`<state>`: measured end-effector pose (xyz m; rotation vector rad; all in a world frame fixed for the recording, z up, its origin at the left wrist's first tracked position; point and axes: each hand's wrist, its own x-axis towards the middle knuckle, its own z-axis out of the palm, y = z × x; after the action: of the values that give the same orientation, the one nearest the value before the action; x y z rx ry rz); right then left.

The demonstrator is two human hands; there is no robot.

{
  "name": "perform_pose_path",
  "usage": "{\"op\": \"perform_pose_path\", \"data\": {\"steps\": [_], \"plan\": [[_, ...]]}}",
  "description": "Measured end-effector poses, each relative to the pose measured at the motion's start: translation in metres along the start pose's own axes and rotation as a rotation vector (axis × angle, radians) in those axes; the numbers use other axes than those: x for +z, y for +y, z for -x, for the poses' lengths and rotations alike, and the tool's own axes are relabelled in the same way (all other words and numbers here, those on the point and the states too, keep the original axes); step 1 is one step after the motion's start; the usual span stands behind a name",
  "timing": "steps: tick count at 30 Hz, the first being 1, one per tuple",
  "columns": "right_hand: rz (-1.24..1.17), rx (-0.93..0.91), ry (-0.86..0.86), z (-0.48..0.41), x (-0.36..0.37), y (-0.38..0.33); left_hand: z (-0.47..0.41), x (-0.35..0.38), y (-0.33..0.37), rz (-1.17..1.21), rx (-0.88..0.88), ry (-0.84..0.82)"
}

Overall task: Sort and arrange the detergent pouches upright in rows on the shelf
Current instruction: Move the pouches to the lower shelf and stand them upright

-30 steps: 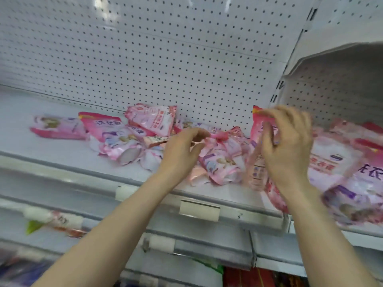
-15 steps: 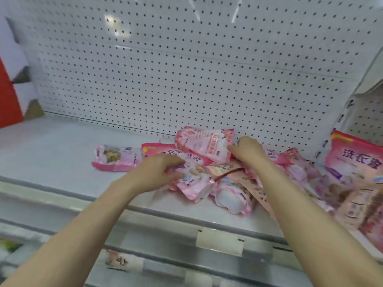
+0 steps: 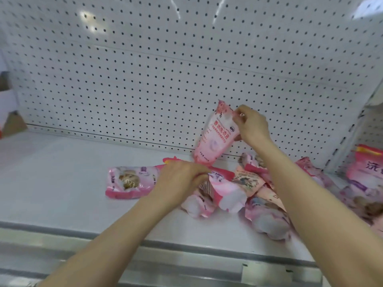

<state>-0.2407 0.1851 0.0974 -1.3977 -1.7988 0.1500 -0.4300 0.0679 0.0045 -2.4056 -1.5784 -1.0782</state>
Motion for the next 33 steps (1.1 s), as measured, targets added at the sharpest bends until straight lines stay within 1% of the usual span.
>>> {"op": "perform_pose_path", "data": {"steps": [4, 9, 11, 13, 17, 20, 22, 23, 25, 26, 27, 28, 29, 30, 32, 33], "plan": [[0.025, -0.111, 0.009, -0.016, 0.010, -0.004, -0.014, -0.022, -0.031, 0.206, -0.225, 0.165], [0.051, -0.258, 0.018, -0.043, 0.025, -0.015, -0.045, -0.051, -0.080, 0.443, -0.580, 0.355], [0.028, -0.292, 0.020, -0.054, 0.032, -0.022, -0.057, -0.063, -0.099, 0.524, -0.684, 0.426], [-0.050, -0.287, 0.008, -0.061, 0.040, -0.029, -0.063, -0.072, -0.115, 0.563, -0.756, 0.449], [-0.163, -0.276, -0.060, -0.060, 0.064, -0.043, -0.065, -0.082, -0.132, 0.762, -0.841, 0.495], [-0.145, -0.251, -0.146, -0.051, 0.084, -0.045, -0.059, -0.083, -0.143, 0.813, -0.849, 0.477], [-0.109, -0.196, -0.150, -0.048, 0.091, -0.046, -0.056, -0.086, -0.149, 0.832, -0.839, 0.460], [-0.040, -0.195, -0.116, -0.047, 0.091, -0.048, -0.056, -0.089, -0.152, 0.861, -0.839, 0.451], [0.164, -0.290, 0.059, -0.040, 0.091, -0.057, -0.055, -0.095, -0.155, 0.945, -0.840, 0.435], [0.201, -0.350, 0.152, -0.033, 0.091, -0.064, -0.056, -0.099, -0.156, 0.994, -0.839, 0.426], [0.182, -0.392, 0.215, -0.022, 0.092, -0.075, -0.056, -0.103, -0.157, 1.046, -0.843, 0.419], [0.133, -0.416, 0.225, -0.010, 0.095, -0.087, -0.057, -0.106, -0.159, 1.100, -0.855, 0.407], [0.065, -0.424, 0.176, 0.003, 0.101, -0.098, -0.057, -0.110, -0.160, 1.158, -0.877, 0.392], [-0.016, -0.400, 0.074, 0.017, 0.108, -0.107, -0.058, -0.113, -0.162, 1.229, -0.909, 0.386], [-0.162, -0.315, -0.186, 0.041, 0.119, -0.121, -0.059, -0.117, -0.164, 1.409, -0.982, 0.392], [-0.155, -0.315, -0.287, 0.050, 0.123, -0.124, -0.059, -0.118, -0.165, 1.515, -1.024, 0.392]]}}
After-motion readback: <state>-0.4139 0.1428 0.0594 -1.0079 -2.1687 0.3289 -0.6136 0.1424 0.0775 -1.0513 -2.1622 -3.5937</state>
